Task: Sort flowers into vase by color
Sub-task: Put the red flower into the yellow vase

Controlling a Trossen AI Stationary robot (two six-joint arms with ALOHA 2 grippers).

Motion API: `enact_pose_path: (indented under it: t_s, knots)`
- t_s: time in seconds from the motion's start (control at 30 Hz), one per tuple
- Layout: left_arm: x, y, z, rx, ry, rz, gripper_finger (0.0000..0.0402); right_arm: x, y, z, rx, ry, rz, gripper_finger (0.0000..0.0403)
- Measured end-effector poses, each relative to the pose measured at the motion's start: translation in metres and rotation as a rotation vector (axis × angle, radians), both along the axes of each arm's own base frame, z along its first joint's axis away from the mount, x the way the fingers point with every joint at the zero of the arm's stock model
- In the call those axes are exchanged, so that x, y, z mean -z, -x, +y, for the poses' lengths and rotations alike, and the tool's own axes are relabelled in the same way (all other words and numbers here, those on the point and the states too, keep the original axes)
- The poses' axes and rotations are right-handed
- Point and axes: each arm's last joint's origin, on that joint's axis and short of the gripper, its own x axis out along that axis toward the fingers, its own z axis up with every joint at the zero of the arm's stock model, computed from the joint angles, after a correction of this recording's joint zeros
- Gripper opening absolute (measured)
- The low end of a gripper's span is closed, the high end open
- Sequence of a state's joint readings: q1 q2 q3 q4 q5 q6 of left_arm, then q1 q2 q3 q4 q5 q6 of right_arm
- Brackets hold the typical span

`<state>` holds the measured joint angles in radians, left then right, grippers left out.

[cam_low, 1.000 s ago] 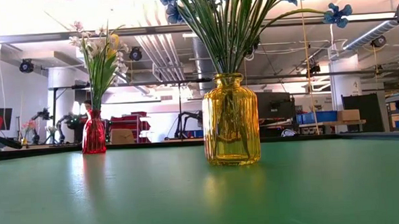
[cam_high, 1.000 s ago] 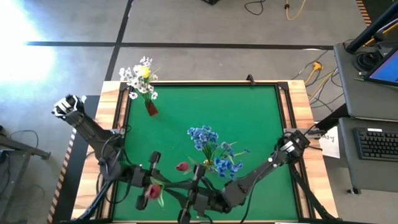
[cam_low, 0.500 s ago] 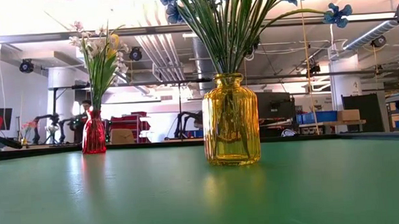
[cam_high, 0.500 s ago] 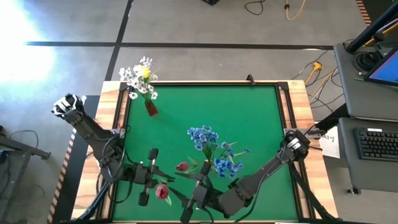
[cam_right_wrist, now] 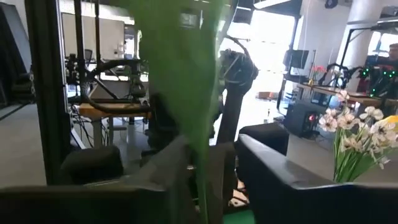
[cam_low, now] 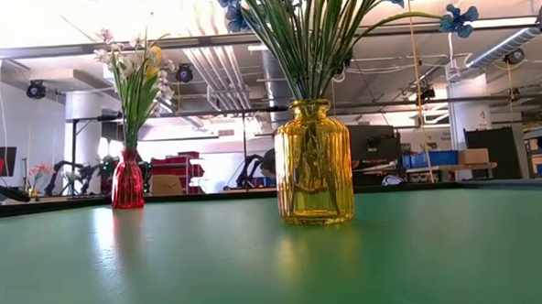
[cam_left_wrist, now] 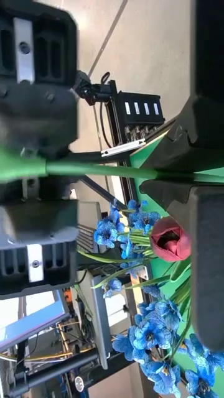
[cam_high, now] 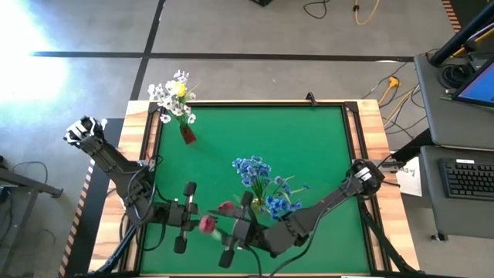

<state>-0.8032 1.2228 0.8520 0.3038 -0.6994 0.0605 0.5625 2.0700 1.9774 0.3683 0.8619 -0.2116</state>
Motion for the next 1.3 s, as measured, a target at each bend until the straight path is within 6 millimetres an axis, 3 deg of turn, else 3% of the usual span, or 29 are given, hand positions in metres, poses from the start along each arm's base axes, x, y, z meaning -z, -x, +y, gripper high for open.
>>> enact_pose_path:
  t_s: [0.2, 0.43, 0.67, 0.87, 1.0, 1.3]
  knots:
    - [0.0, 0.0, 0.0, -0.001, 0.0, -0.001, 0.0, -0.006, 0.004, -0.001, -0.015, 0.015, 0.006, 0.0022]
    - [-0.005, 0.003, 0.003, 0.0, 0.006, -0.014, 0.0042, -0.01, 0.006, -0.002, -0.018, 0.012, 0.004, 0.0019]
    - [-0.009, 0.007, 0.006, 0.003, 0.008, -0.016, 0.0129, -0.016, 0.01, -0.004, -0.02, -0.002, 0.009, 0.0018]
    - [-0.014, 0.019, 0.013, 0.021, 0.008, 0.01, 0.0194, -0.032, 0.032, -0.01, -0.093, -0.161, 0.107, 0.0018]
    - [-0.02, 0.031, 0.019, 0.035, 0.047, 0.023, 0.0212, -0.041, 0.055, -0.015, -0.083, -0.252, 0.202, 0.0018]
    - [-0.029, 0.046, 0.03, 0.052, 0.086, 0.031, 0.0215, -0.046, 0.09, -0.012, 0.224, -0.156, 0.221, 0.0017]
